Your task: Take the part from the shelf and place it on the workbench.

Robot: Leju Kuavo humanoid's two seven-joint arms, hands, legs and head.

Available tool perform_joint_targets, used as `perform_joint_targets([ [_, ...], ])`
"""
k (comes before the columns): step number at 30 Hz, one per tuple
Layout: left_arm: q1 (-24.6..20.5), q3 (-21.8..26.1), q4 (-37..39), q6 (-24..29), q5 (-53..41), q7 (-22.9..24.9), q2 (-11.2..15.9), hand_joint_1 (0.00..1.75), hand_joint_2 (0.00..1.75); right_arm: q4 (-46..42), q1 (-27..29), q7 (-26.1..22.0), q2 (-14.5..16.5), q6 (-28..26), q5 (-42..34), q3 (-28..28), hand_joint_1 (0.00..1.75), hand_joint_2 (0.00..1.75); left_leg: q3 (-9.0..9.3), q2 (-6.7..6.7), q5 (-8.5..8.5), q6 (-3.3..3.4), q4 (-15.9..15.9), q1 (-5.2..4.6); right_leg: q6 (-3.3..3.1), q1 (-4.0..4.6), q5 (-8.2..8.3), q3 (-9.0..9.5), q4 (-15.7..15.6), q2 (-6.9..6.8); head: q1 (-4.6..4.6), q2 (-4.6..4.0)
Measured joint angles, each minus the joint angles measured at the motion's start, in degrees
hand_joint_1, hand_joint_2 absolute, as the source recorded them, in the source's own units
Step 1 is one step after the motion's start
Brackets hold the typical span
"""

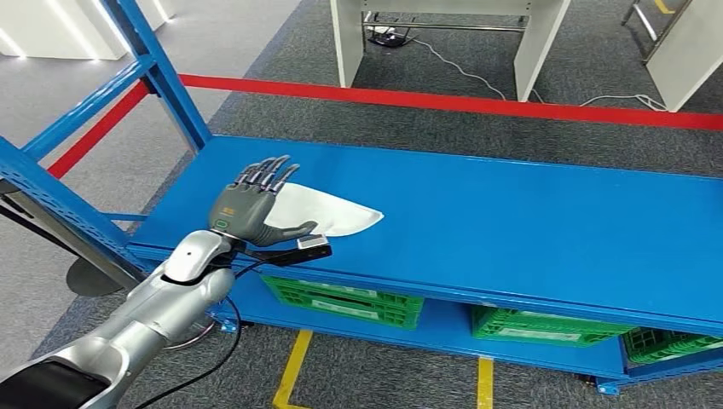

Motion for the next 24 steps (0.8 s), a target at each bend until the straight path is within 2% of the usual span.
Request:
perform_joint_targets([
  [2, 0.0, -0.11, -0.01, 0.25, -0.07, -0.01, 0.01, 0.0, 0.0, 0.0, 0.03, 0.0, 0.01, 0.03, 0.01, 0.0, 0.0, 0.0, -3.21, -0.02, -3.63, -0.29, 7.29, 0.02, -0.43, 0.07, 0.0, 0.04, -0.04, 0.02, -0.08, 0.0],
  [3, 0.04, -0.18, 0.0, 0.26, -0.08, 0.0, 0.01, 0.0, 0.0, 0.0, 0.09, 0.0, 0.02, 0.03, 0.01, 0.0, 0.0, 0.0, -4.84, -0.02, -4.91, -0.31, 10.87, 0.02, -0.5, 0.16, -0.03, 0.06, -0.03, 0.04, -0.07, 0.0],
  [4, 0.08, -0.26, 0.0, 0.28, -0.11, 0.01, 0.01, 0.0, 0.0, 0.0, 0.15, 0.0, 0.02, 0.04, 0.01, 0.0, 0.0, 0.0, -5.86, -0.02, -5.26, -0.25, 13.01, 0.02, -0.55, 0.27, -0.06, 0.1, -0.03, 0.07, -0.06, 0.0],
  [5, 0.09, -0.35, 0.0, 0.32, -0.17, 0.02, 0.01, 0.0, 0.0, 0.0, 0.2, 0.0, 0.02, 0.06, 0.01, 0.0, 0.0, 0.0, -5.86, -0.03, -4.43, -0.08, 12.93, 0.01, -0.59, 0.38, -0.09, 0.19, -0.02, 0.12, -0.07, 0.0],
  [6, 0.06, -0.44, -0.01, 0.37, -0.27, 0.02, 0.0, 0.0, 0.0, 0.0, 0.2, 0.0, 0.02, 0.08, 0.01, 0.0, 0.0, 0.0, -4.84, -0.03, -2.63, 0.19, 10.63, -0.03, -0.6, 0.5, -0.12, 0.33, -0.02, 0.19, -0.06, 0.0],
  [8, -0.11, -0.63, -0.03, 0.39, -0.5, 0.02, -0.01, 0.0, 0.0, -0.01, 0.16, 0.0, 0.04, 0.15, 0.01, 0.0, 0.0, 0.0, -1.38, -0.07, 1.36, 1.02, 3.05, -0.28, -0.55, 0.76, -0.25, 0.53, 0.01, 0.31, -0.02, 0.0],
  [9, -0.22, -0.75, -0.08, 0.33, -0.61, 0.02, -0.02, 0.0, 0.0, -0.02, 0.14, 0.0, 0.06, 0.2, 0.01, 0.0, 0.0, 0.0, -0.02, -0.09, 2.3, 1.38, -0.04, -0.43, -0.44, 0.86, -0.3, 0.47, 0.08, 0.34, -0.03, 0.0],
  [10, -0.3, -0.91, -0.16, 0.23, -0.71, -0.01, -0.02, 0.0, 0.0, -0.02, 0.15, 0.0, 0.08, 0.24, 0.01, 0.0, 0.0, 0.0, 0.73, -0.12, 2.57, 1.63, -1.85, -0.58, -0.27, 0.92, -0.31, 0.31, 0.14, 0.34, -0.02, 0.0],
  [13, -0.39, -1.61, -0.64, -0.34, -1.08, -0.12, -0.06, 0.0, 0.0, -0.02, 0.15, 0.02, 0.07, 0.32, 0.02, 0.0, 0.0, 0.0, 1.05, -0.12, 2.33, 1.95, -3.1, -0.54, 0.58, 0.89, -0.38, -0.08, 0.18, 0.28, -0.08, 0.0],
  [14, -0.48, -1.97, -0.86, -0.65, -1.2, -0.17, -0.06, 0.0, 0.0, -0.02, 0.15, 0.03, 0.05, 0.34, 0.02, 0.0, 0.0, 0.0, 1.2, -0.08, 2.46, 2.13, -3.38, -0.38, 0.95, 0.88, -0.9, -0.38, 0.75, 0.25, -0.01, 0.0],
  [16, -0.79, -2.89, -1.27, -1.74, -1.38, -0.27, -0.04, 0.0, 0.87, -0.02, 0.1, 0.03, 0.02, 0.37, 0.03, 0.0, 0.0, 0.0, 1.44, 0.02, 2.67, 2.51, -3.76, -0.09, 1.65, 0.71, -3.45, -2.5, 5.13, 0.21, 0.13, 0.0],
  [18, -1.11, -4.06, -1.42, -4.11, -1.14, -0.32, 0.13, 0.0, 1.75, -0.02, -0.06, 0.01, -0.07, 0.34, 0.03, 0.0, 0.0, 0.0, 1.43, 0.04, 2.66, 2.7, -3.74, -0.07, 2.21, 0.51, -6.49, -5.86, 12.27, 0.17, 0.2, 0.0],
  [19, -1.18, -4.73, -1.43, -5.58, -0.85, -0.35, 0.31, 0.0, 1.75, -0.02, -0.16, 0.0, -0.13, 0.33, 0.03, 0.0, 0.0, 0.0, 1.44, 0.05, 2.64, 2.69, -3.73, -0.06, 2.4, 0.45, -7.02, -6.99, 14.61, 0.15, 0.19, 0.0],
  [20, -1.25, -5.44, -1.46, -7.12, -0.43, -0.41, 0.58, 0.0, 1.75, -0.02, -0.23, -0.01, -0.17, 0.33, 0.04, 0.0, 0.0, 0.0, 1.45, 0.05, 2.62, 2.67, -3.7, -0.04, 2.54, 0.38, -6.59, -7.27, 15.13, 0.13, 0.21, 0.0],
  [21, -1.32, -6.13, -1.54, -8.45, 0.04, -0.56, 0.9, 0.0, 1.75, -0.02, -0.28, -0.01, -0.2, 0.34, 0.07, 0.0, 0.0, 0.0, 1.48, 0.04, 2.58, 2.61, -3.66, -0.02, 2.61, 0.27, -5.1, -6.45, 13.38, 0.1, 0.21, 0.0],
  [22, -1.4, -6.76, -1.67, -9.47, 0.54, -0.77, 1.26, 0.0, 1.75, -0.02, -0.25, -0.02, -0.23, 0.38, 0.1, 0.0, 0.0, 0.0, 1.52, 0.02, 2.5, 2.47, -3.57, 0.01, 2.65, 0.13, -3.04, -4.81, 9.94, 0.02, 0.2, 0.0],
  [24, -1.65, -7.75, -1.97, -10.87, 1.6, -1.24, 2.06, 0.0, 1.75, -0.02, -0.16, -0.03, -0.26, 0.49, 0.18, 0.0, 0.0, 0.0, 1.37, -0.04, 2.3, 1.94, -3.22, -0.15, 2.5, 0.02, -0.62, -1.39, 3.1, -0.09, 0.24, 0.0],
])
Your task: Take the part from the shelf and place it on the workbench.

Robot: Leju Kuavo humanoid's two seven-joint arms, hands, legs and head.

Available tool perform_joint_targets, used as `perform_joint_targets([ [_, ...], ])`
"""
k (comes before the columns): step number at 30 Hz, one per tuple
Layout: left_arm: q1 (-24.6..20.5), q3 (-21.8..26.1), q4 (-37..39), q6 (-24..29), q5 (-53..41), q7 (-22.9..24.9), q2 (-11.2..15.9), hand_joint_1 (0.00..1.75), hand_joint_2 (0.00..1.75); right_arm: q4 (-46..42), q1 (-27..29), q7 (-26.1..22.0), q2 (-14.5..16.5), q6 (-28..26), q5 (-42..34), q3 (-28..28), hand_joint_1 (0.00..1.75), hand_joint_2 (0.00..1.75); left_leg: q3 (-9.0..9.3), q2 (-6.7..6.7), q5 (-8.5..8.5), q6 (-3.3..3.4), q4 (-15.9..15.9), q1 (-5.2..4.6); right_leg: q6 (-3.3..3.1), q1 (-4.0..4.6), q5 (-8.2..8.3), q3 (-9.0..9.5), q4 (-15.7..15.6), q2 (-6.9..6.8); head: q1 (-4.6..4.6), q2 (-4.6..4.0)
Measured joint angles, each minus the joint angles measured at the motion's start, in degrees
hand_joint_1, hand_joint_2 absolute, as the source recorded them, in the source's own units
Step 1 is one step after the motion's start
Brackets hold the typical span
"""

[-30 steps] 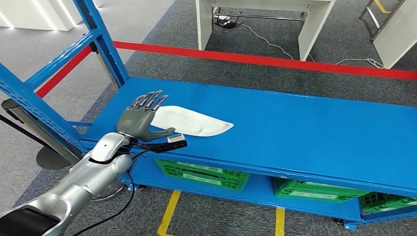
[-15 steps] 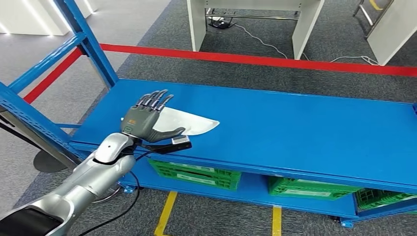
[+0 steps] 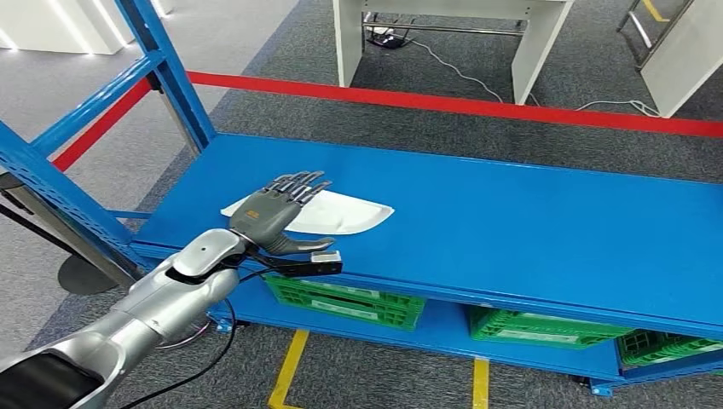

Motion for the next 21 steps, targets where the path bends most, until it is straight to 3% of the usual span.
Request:
perform_joint_targets([
  [1, -0.11, -0.36, -0.15, -0.42, 0.43, -0.21, 0.41, 0.0, 1.75, 0.0, 0.09, -0.01, 0.01, 0.04, 0.05, 0.0, 0.0, 0.0, -0.17, -0.02, -0.01, -0.33, 0.17, -0.11, -0.26, 0.01, 0.28, 0.92, -1.83, 0.01, -0.03, 0.0],
  [4, -0.27, -1.22, -0.46, -1.15, 1.15, -0.67, 1.38, 0.0, 1.75, 0.0, 0.29, -0.04, 0.04, 0.08, 0.19, 0.0, 0.0, 0.0, -0.47, -0.04, 0.06, -1.12, 0.33, -0.16, -1.45, 0.1, 0.16, 1.26, -2.55, 0.2, -0.22, 0.0],
  [6, -0.34, -1.74, -0.8, -1.63, 1.59, -0.86, 1.84, 0.0, 1.75, 0.0, 0.29, -0.04, 0.03, 0.08, 0.27, 0.0, 0.0, 0.0, -1.18, -0.05, -1.39, -1.59, 2.17, -0.03, -2.25, -0.01, 0.31, 1.36, -2.69, 0.17, -0.31, 0.0],
  [9, -0.31, -2.39, -1.19, -2.6, 2.2, -1.05, 2.6, 0.0, 1.75, 0.0, 0.34, -0.04, 0.04, 0.08, 0.43, 0.0, 0.0, 0.0, -5.59, -0.07, -6.33, -2.12, 12.3, 0.03, -2.94, 0.01, 0.31, 1.41, -2.75, 0.17, -0.44, 0.0],
  [10, -0.25, -2.61, -1.21, -2.84, 2.33, -1.1, 2.82, 0.0, 1.75, 0.0, 0.38, -0.05, 0.04, 0.08, 0.46, 0.0, 0.0, 0.0, -6.96, -0.07, -7.23, -2.14, 15.27, 0.03, -3.0, 0.07, 0.29, 1.44, -2.75, 0.2, -0.43, 0.0],
  [11, -0.2, -2.84, -1.24, -3.01, 2.44, -1.15, 3.02, 0.0, 1.75, 0.0, 0.39, -0.05, 0.03, 0.08, 0.48, 0.0, 0.0, 0.0, -7.52, -0.07, -7.09, -2.07, 16.42, 0.03, -3.04, 0.15, 0.26, 1.48, -2.74, 0.24, -0.43, 0.0],
  [12, -0.19, -3.05, -1.3, -3.09, 2.52, -1.19, 3.17, 0.0, 1.75, 0.0, 0.4, -0.05, 0.03, 0.09, 0.49, 0.0, 0.0, 0.0, -7.05, -0.07, -5.86, -1.89, 15.32, 0.01, -3.05, 0.22, 0.24, 1.57, -2.74, 0.28, -0.43, 0.0],
  [15, -0.4, -3.45, -1.63, -3.23, 2.59, -1.26, 3.54, 0.0, 1.75, 0.0, 0.35, -0.05, 0.05, 0.15, 0.53, 0.0, 0.0, 0.0, -2.35, -0.08, -0.39, -0.85, 4.87, -0.22, -2.95, 0.51, 0.08, 1.84, -2.69, 0.37, -0.39, 0.0],
  [17, -0.57, -3.59, -1.83, -3.54, 2.65, -1.33, 3.74, 0.0, 1.75, 0.0, 0.35, -0.07, 0.1, 0.18, 0.57, 0.0, 0.0, 0.0, -0.78, -0.07, 0.26, -0.41, 1.09, -0.43, -2.61, 0.69, 0.05, 1.58, -2.66, 0.35, -0.35, 0.0],
  [21, -0.71, -3.83, -2.01, -5.21, 3.13, -1.35, 4.11, 0.0, 1.75, 0.0, 0.33, -0.16, 0.09, 0.15, 0.69, 0.0, 0.0, 0.0, -0.49, -0.07, 0.19, -0.11, 0.08, -0.28, -1.64, 0.7, -0.18, 1.19, -2.54, 0.21, -0.37, 0.0],
])
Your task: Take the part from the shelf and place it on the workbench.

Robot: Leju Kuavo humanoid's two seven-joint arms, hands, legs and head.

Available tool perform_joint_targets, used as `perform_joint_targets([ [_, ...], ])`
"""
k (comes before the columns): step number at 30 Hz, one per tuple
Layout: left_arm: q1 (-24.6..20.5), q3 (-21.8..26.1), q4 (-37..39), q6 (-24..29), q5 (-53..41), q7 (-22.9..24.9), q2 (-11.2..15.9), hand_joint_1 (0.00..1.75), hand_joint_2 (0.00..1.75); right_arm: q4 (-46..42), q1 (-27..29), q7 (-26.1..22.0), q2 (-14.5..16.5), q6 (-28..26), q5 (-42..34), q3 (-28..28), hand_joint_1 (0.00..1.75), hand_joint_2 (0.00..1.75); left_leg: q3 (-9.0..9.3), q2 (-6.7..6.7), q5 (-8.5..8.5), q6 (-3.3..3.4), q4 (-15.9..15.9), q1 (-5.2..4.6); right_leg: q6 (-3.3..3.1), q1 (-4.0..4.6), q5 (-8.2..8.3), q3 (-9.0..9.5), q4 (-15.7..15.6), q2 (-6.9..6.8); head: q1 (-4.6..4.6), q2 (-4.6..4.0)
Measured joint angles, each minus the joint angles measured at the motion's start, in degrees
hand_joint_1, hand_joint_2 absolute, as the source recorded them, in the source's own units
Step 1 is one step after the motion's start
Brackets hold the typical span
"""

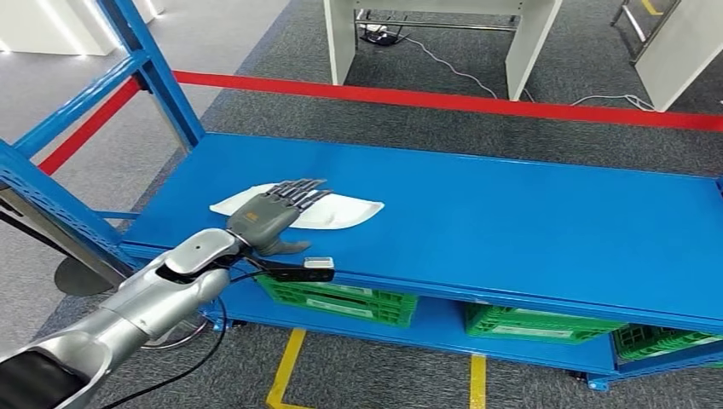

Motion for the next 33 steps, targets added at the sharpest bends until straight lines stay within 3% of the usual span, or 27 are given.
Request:
perform_joint_targets([
  [2, -0.28, -0.24, -0.11, -1.85, 0.61, 0.28, 0.27, 0.0, 1.75, 0.0, -0.01, -0.08, -0.04, -0.08, 0.08, 0.0, 0.0, 0.0, 0.28, 0.1, 0.27, 0.41, -0.54, 0.36, 0.59, -0.07, -2.07, -1.62, 3.22, 0.0, 0.22, 0.0],
  [4, -0.52, -0.5, -0.09, -4.03, 1.4, 0.65, 0.77, 0.0, 1.75, 0.0, -0.08, -0.19, -0.13, -0.17, 0.11, -0.01, 0.0, 0.0, 0.29, 0.22, 0.3, 0.65, -0.6, 0.41, 1.07, -0.27, -5.37, -5.0, 10.26, 0.0, 0.37, 0.0],
  [6, -0.52, -0.72, 0.13, -5.31, 1.86, 0.89, 1.4, 0.0, 1.75, 0.0, -0.21, -0.28, -0.26, -0.22, 0.13, -0.03, 0.0, 0.0, 0.29, 0.31, 0.27, 0.68, -0.57, 0.42, 1.38, -0.38, -6.53, -7.29, 15.01, -0.05, 0.37, 0.0],
  [7, -0.5, -0.79, 0.31, -5.63, 2.03, 0.97, 1.69, 0.0, 1.75, 0.0, -0.26, -0.27, -0.29, -0.22, 0.16, -0.03, 0.0, 0.0, 0.32, 0.31, 0.25, 0.66, -0.55, 0.44, 1.46, -0.45, -5.62, -7.07, 14.54, -0.09, 0.38, 0.0],
  [8, -0.49, -0.82, 0.51, -5.84, 2.21, 1.09, 1.9, 0.0, 1.75, 0.0, -0.29, -0.22, -0.32, -0.21, 0.2, -0.04, 0.0, 0.0, 0.39, 0.25, 0.2, 0.58, -0.51, 0.48, 1.48, -0.55, -3.84, -5.85, 12.01, -0.15, 0.37, 0.0],
  [10, -0.5, -0.72, 0.99, -6.21, 2.74, 1.39, 2.35, 0.0, 1.75, 0.0, -0.21, -0.08, -0.32, -0.15, 0.27, -0.04, 0.0, 0.0, 0.42, 0.1, -0.02, 0.15, -0.25, 0.43, 1.43, -0.7, -0.47, -2.16, 4.64, -0.27, 0.42, 0.0],
  [11, -0.51, -0.61, 1.28, -6.33, 2.96, 1.53, 2.6, 0.0, 1.75, 0.0, -0.15, -0.03, -0.32, -0.13, 0.3, -0.04, 0.0, 0.0, 0.31, 0.03, -0.08, -0.18, -0.05, 0.34, 1.22, -0.72, 0.28, -0.74, 1.9, -0.26, 0.38, 0.0],
  [14, -0.5, -0.4, 2.06, -6.49, 3.4, 1.65, 3.3, 0.0, 1.75, 0.0, 0.04, 0.03, -0.32, -0.09, 0.35, -0.04, 0.0, 0.0, -0.03, 0.0, 0.1, -1.03, 0.17, 0.19, 0.29, -0.58, 0.15, 0.18, 0.08, -0.02, 0.09, 0.0],
  [16, -0.53, -0.29, 2.36, -6.51, 3.54, 1.65, 3.52, 0.0, 1.75, 0.0, 0.06, 0.02, -0.31, -0.09, 0.37, -0.04, 0.0, 0.0, -0.34, 0.01, -0.72, -1.52, 1.07, 0.32, -0.42, -0.68, 0.33, 0.26, -0.07, 0.02, -0.05, 0.0],
  [18, -0.58, -0.14, 2.63, -6.54, 3.59, 1.65, 3.77, 0.0, 1.75, 0.0, 0.05, 0.02, -0.3, -0.09, 0.39, -0.04, 0.0, 0.0, -2.37, -0.01, -3.51, -1.97, 5.81, 0.41, -1.06, -0.78, 0.42, 0.36, -0.19, -0.03, -0.15, 0.0],
  [20, -0.42, -0.09, 3.05, -6.66, 3.66, 1.67, 3.96, 0.0, 1.75, 0.0, 0.1, 0.02, -0.3, -0.1, 0.43, -0.04, 0.0, 0.0, -5.68, -0.01, -6.56, -2.2, 13.13, 0.42, -1.33, -0.68, 0.37, 0.37, -0.19, -0.05, -0.19, 0.0],
  [21, -0.25, -0.07, 3.3, -6.73, 3.71, 1.68, 3.99, 0.0, 1.75, 0.0, 0.13, 0.02, -0.3, -0.11, 0.46, -0.04, 0.0, 0.0, -6.79, -0.01, -7.06, -2.2, 15.47, 0.42, -1.36, -0.63, 0.36, 0.38, -0.19, -0.02, -0.19, 0.0],
  [22, -0.1, 0.01, 3.51, -6.78, 3.79, 1.69, 4.03, 0.0, 1.75, 0.0, 0.15, 0.02, -0.3, -0.12, 0.5, -0.04, 0.0, 0.0, -7.03, -0.01, -6.5, -2.12, 15.9, 0.41, -1.38, -0.57, 0.34, 0.42, -0.18, 0.01, -0.19, 0.0],
  [23, 0.01, 0.16, 3.68, -6.81, 3.88, 1.69, 4.12, 0.0, 1.75, 0.0, 0.15, 0.02, -0.3, -0.13, 0.55, -0.04, 0.0, 0.0, -6.29, -0.01, -4.98, -1.95, 14.21, 0.41, -1.38, -0.51, 0.33, 0.48, -0.18, 0.05, -0.19, 0.0],
  [25, 0.05, 0.62, 3.89, -6.82, 4.03, 1.74, 4.45, 0.0, 1.75, 0.0, 0.14, 0.02, -0.3, -0.14, 0.63, -0.04, 0.0, 0.0, -2.95, -0.02, -1.11, -1.37, 7.13, 0.32, -1.33, -0.37, 0.26, 0.64, -0.17, 0.16, -0.16, 0.0],
  [26, 0.0, 0.87, 3.96, -6.82, 4.08, 1.84, 4.66, 0.0, 1.75, 0.0, 0.13, 0.02, -0.3, -0.15, 0.67, -0.04, 0.0, 0.0, -1.42, -0.02, -0.07, -1.08, 3.79, 0.21, -1.2, -0.26, 0.22, 0.59, -0.12, 0.2, -0.17, 0.0],
  [27, -0.03, 1.1, 4.02, -6.82, 4.09, 1.99, 4.8, 0.21, 1.75, 0.0, 0.14, 0.03, -0.29, -0.18, 0.7, -0.04, 0.0, 0.0, -0.49, -0.03, 0.28, -0.85, 1.63, 0.08, -1.0, -0.19, 0.21, 0.46, -0.1, 0.2, -0.15, 0.0],
  [30, 0.05, 1.89, 4.17, -6.81, 3.8, 2.67, 4.95, 1.51, 1.75, 0.0, 0.13, 0.1, -0.28, -0.28, 0.78, -0.05, 0.0, 0.0, -0.08, -0.07, 0.05, -0.42, 0.07, 0.0, -0.15, -0.19, 0.19, 0.06, -0.17, 0.02, -0.12, 0.0],
  [31, 0.12, 2.11, 4.23, -6.8, 3.65, 2.88, 4.96, 1.73, 1.75, 0.0, 0.12, 0.14, -0.28, -0.31, 0.81, -0.06, 0.0, 0.0, 0.06, -0.07, 0.18, -0.18, -0.2, 0.13, 0.16, -0.2, -0.27, -0.18, 0.29, -0.03, -0.09, 0.0],
  [33, 0.29, 2.45, 4.39, -6.75, 3.5, 3.15, 4.96, 1.75, 1.75, 0.0, 0.09, 0.19, -0.29, -0.37, 0.87, -0.09, 0.0, 0.0, 0.29, -0.01, 0.4, 0.33, -0.62, 0.41, 0.69, -0.28, -2.8, -2.17, 4.38, -0.09, 0.05, 0.0],
])
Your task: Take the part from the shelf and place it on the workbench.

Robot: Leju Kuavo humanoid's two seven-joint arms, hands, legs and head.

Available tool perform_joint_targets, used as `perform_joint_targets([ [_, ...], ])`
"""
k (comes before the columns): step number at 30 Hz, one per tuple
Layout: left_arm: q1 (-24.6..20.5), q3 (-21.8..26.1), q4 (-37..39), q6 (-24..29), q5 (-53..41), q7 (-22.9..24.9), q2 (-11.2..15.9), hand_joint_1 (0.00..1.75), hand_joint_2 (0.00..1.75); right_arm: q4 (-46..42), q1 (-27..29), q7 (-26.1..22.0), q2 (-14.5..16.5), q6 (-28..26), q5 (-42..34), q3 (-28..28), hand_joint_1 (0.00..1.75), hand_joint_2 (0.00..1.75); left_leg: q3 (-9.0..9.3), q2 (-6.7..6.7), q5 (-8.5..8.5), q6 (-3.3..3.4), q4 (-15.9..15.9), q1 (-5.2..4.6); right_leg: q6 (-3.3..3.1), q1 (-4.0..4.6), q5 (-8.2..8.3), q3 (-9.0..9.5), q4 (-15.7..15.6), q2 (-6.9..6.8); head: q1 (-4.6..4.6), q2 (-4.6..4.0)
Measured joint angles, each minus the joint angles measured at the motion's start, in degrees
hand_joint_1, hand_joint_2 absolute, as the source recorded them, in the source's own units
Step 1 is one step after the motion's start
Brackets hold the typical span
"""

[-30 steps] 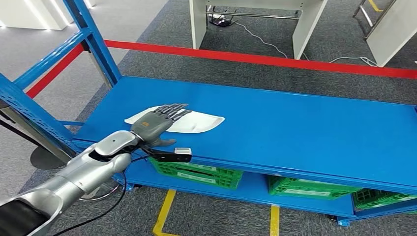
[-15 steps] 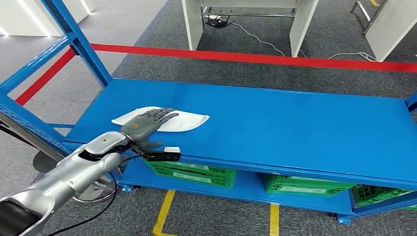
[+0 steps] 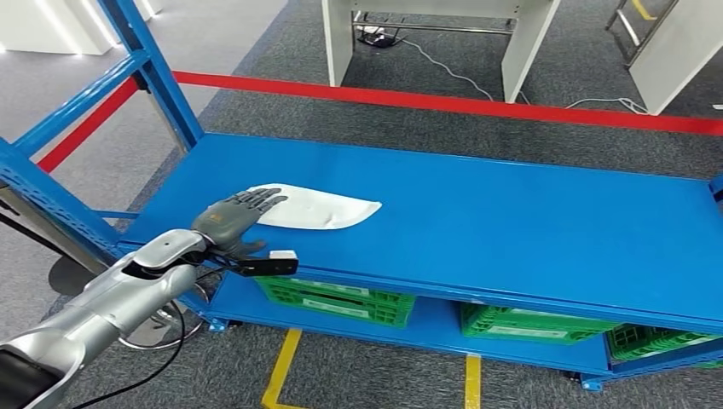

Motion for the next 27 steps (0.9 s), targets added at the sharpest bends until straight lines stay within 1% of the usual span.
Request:
perform_joint_targets([
  [2, 0.37, 0.28, 0.23, 0.09, -0.02, 0.17, -0.03, 1.75, 1.75, 0.0, -0.12, 0.01, -0.01, -0.09, 0.01, -0.03, 0.0, 0.0, -0.05, 0.08, -0.01, 0.22, 0.0, -0.02, 0.37, -0.11, -3.33, -3.42, 7.33, -0.02, 0.1, 0.0],
  [3, 0.63, 0.41, 0.36, 0.13, -0.02, 0.22, -0.06, 1.75, 1.75, 0.0, -0.19, 0.01, -0.03, -0.14, 0.01, -0.05, 0.0, 0.0, -0.05, 0.12, -0.02, 0.23, 0.01, -0.02, 0.52, -0.15, -4.06, -4.7, 10.02, -0.02, 0.09, 0.0],
  [4, 0.86, 0.55, 0.49, 0.17, -0.04, 0.25, -0.1, 1.75, 1.75, 0.0, -0.26, 0.01, -0.04, -0.17, 0.01, -0.07, 0.0, 0.0, -0.05, 0.14, -0.03, 0.23, 0.03, -0.01, 0.64, -0.18, -3.7, -5.05, 10.75, -0.04, 0.11, 0.0],
  [5, 1.03, 0.68, 0.6, 0.22, -0.14, 0.27, -0.14, 1.75, 1.75, 0.0, -0.3, 0.04, -0.05, -0.18, 0.02, -0.08, 0.0, 0.0, -0.02, 0.12, -0.05, 0.2, 0.07, 0.0, 0.68, -0.25, -2.35, -4.39, 9.4, -0.07, 0.11, 0.0],
  [6, 1.12, 0.84, 0.68, 0.32, -0.33, 0.28, -0.17, 1.75, 1.75, 0.0, -0.31, 0.07, -0.05, -0.17, 0.03, -0.09, 0.0, 0.0, 0.02, 0.09, -0.11, 0.11, 0.14, 0.02, 0.68, -0.34, -0.3, -2.8, 6.14, -0.12, 0.11, 0.0],
  [7, 1.14, 1.02, 0.74, 0.47, -0.59, 0.31, -0.19, 1.75, 1.75, 0.0, -0.28, 0.09, -0.05, -0.16, 0.06, -0.09, 0.0, 0.0, 0.01, 0.04, -0.19, -0.05, 0.24, -0.01, 0.61, -0.41, 1.4, -0.96, 2.38, -0.19, 0.12, 0.0],
  [8, 1.13, 1.17, 0.78, 0.61, -0.84, 0.34, -0.16, 1.75, 1.75, 0.0, -0.24, 0.11, -0.05, -0.14, 0.09, -0.1, 0.0, 0.0, -0.1, -0.03, -0.29, -0.28, 0.47, -0.12, 0.44, -0.45, 2.42, 0.74, -1.0, -0.22, 0.1, 0.0],
  [9, 1.12, 1.31, 0.81, 0.78, -1.02, 0.38, -0.13, 1.75, 1.75, 0.0, -0.16, 0.1, -0.05, -0.12, 0.13, -0.1, 0.0, 0.0, -0.27, -0.08, -0.31, -0.57, 0.64, -0.24, 0.24, -0.45, 2.87, 1.87, -3.22, -0.23, 0.02, 0.0],
  [10, 1.11, 1.44, 0.86, 0.98, -1.1, 0.41, -0.11, 1.75, 1.75, 0.0, -0.06, 0.09, -0.05, -0.1, 0.15, -0.11, 0.0, 0.0, -0.44, -0.11, -0.26, -0.86, 0.74, -0.32, -0.03, -0.37, 2.7, 2.34, -4.11, -0.2, -0.04, 0.0],
  [12, 1.01, 1.66, 0.94, 1.32, -1.13, 0.41, -0.13, 1.75, 1.75, 0.0, 0.03, 0.08, -0.04, -0.09, 0.18, -0.11, 0.0, 0.0, -0.53, -0.13, -0.2, -1.4, 0.73, -0.29, -0.68, -0.34, 2.75, 2.56, -4.41, -0.12, -0.18, 0.0],
  [13, 0.95, 1.79, 0.96, 1.49, -1.18, 0.4, -0.15, 1.75, 1.75, 0.0, 0.04, 0.08, -0.04, -0.09, 0.19, -0.11, 0.0, 0.0, -0.56, -0.12, -0.54, -1.67, 1.01, -0.22, -1.0, -0.4, 2.84, 2.68, -4.55, -0.12, -0.19, 0.0],
  [14, 0.88, 1.92, 0.98, 1.65, -1.33, 0.4, -0.14, 1.75, 1.75, 0.0, 0.02, 0.09, -0.04, -0.08, 0.2, -0.13, 0.0, 0.0, -0.94, -0.13, -1.41, -1.95, 2.14, -0.17, -1.36, -0.51, 2.94, 2.82, -4.7, -0.14, -0.29, 0.0],
  [15, 0.87, 2.03, 1.01, 1.85, -1.54, 0.4, -0.12, 1.75, 1.75, 0.0, 0.02, 0.09, -0.02, -0.06, 0.21, -0.16, 0.0, 0.0, -1.87, -0.13, -2.83, -2.22, 4.43, -0.11, -1.66, -0.61, 3.01, 2.96, -4.83, -0.18, -0.37, 0.0],
  [17, 1.04, 2.15, 1.13, 2.3, -2.07, 0.4, -0.13, 1.75, 1.75, 0.0, 0.05, 0.09, -0.01, -0.02, 0.23, -0.3, 0.0, 0.0, -5.07, -0.13, -6.3, -2.61, 11.73, -0.02, -1.98, -0.56, 2.97, 3.0, -4.84, -0.18, -0.52, 0.0],
  [18, 1.18, 2.15, 1.19, 2.5, -2.25, 0.37, -0.15, 1.75, 1.75, 0.0, 0.09, 0.1, 0.0, -0.01, 0.23, -0.37, 0.0, 0.0, -6.51, -0.13, -7.32, -2.69, 14.87, 0.01, -2.03, -0.52, 2.95, 3.03, -4.84, -0.16, -0.5, 0.0],
  [19, 1.31, 2.15, 1.25, 2.71, -2.4, 0.32, -0.16, 1.75, 1.75, 0.0, 0.13, 0.1, -0.01, 0.01, 0.23, -0.43, 0.0, 0.0, -7.18, -0.13, -7.27, -2.7, 16.29, 0.02, -2.05, -0.49, 2.93, 3.08, -4.83, -0.11, -0.51, 0.0],
  [20, 1.38, 2.16, 1.27, 2.9, -2.48, 0.2, -0.17, 1.75, 1.75, 0.0, 0.15, 0.1, -0.01, 0.02, 0.23, -0.48, 0.0, 0.0, -6.84, -0.13, -6.13, -2.62, 15.52, 0.02, -2.05, -0.47, 2.9, 3.17, -4.82, -0.05, -0.51, 0.0],
  [21, 1.42, 2.17, 1.28, 3.13, -2.54, -0.03, -0.16, 1.75, 1.75, 0.0, 0.16, 0.09, 0.0, 0.03, 0.24, -0.5, 0.0, 0.0, -5.52, -0.13, -4.13, -2.45, 12.68, 0.01, -2.03, -0.46, 2.85, 3.33, -4.82, 0.02, -0.5, 0.0],
  [22, 1.42, 2.19, 1.28, 3.37, -2.56, -0.3, -0.15, 1.75, 1.75, 0.0, 0.14, 0.08, 0.01, 0.05, 0.25, -0.52, 0.0, 0.0, -3.73, -0.13, -2.08, -2.2, 8.77, -0.01, -1.98, -0.46, 2.77, 3.48, -4.81, 0.08, -0.51, 0.0],
  [23, 1.42, 2.21, 1.28, 3.69, -2.61, -0.57, -0.13, 1.75, 1.75, 0.0, 0.12, 0.06, 0.01, 0.07, 0.25, -0.54, 0.0, 0.0, -2.06, -0.13, -0.67, -1.92, 5.18, -0.11, -1.83, -0.34, 2.67, 3.54, -4.75, 0.13, -0.48, 0.0],
  [24, 1.42, 2.23, 1.28, 4.18, -2.78, -0.79, -0.11, 1.75, 1.75, 0.0, 0.11, 0.04, 0.01, 0.08, 0.25, -0.55, 0.0, 0.0, -0.86, -0.12, 0.0, -1.66, 2.54, -0.21, -1.63, -0.26, 2.61, 3.47, -4.69, 0.17, -0.49, 0.0],
  [25, 1.46, 2.25, 1.27, 4.82, -3.04, -0.89, -0.09, 1.75, 1.75, 0.0, 0.11, 0.02, 0.02, 0.08, 0.25, -0.56, 0.0, 0.0, -0.35, -0.12, 0.01, -1.45, 1.22, -0.33, -1.39, -0.19, 2.59, 3.33, -4.66, 0.19, -0.45, 0.0],
  [27, 1.72, 2.29, 1.21, 6.75, -3.81, -0.94, -0.08, 1.75, 1.75, 0.0, 0.1, 0.01, 0.02, 0.07, 0.27, -0.57, 0.0, 0.0, -0.23, -0.13, -0.24, -1.07, 0.61, -0.4, -0.76, -0.16, 2.64, 3.15, -4.77, 0.17, -0.46, 0.0],
])
